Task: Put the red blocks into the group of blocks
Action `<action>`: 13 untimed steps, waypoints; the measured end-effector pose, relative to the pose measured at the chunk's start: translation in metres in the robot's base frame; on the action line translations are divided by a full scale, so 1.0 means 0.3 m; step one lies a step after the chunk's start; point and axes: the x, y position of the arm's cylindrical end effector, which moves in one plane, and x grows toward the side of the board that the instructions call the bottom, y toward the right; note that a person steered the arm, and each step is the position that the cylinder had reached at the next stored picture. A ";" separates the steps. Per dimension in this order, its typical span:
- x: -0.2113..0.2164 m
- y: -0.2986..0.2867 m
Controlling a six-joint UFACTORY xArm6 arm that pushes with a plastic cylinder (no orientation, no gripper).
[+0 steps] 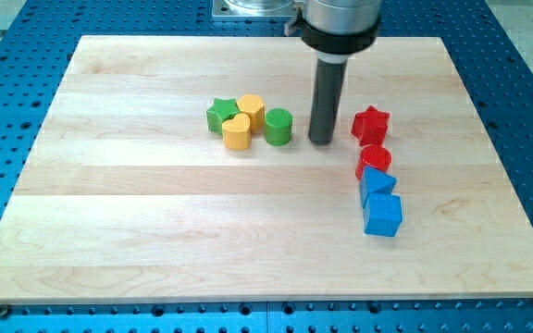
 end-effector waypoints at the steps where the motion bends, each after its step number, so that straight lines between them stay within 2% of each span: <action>1: -0.002 -0.047; 2: -0.002 -0.066; 3: -0.002 -0.173; 5: 0.046 0.011; 6: 0.060 0.022; 7: 0.054 0.155; 8: 0.054 0.368; 9: -0.041 0.469; 11: -0.106 0.311; 12: -0.055 0.079; 13: 0.058 0.000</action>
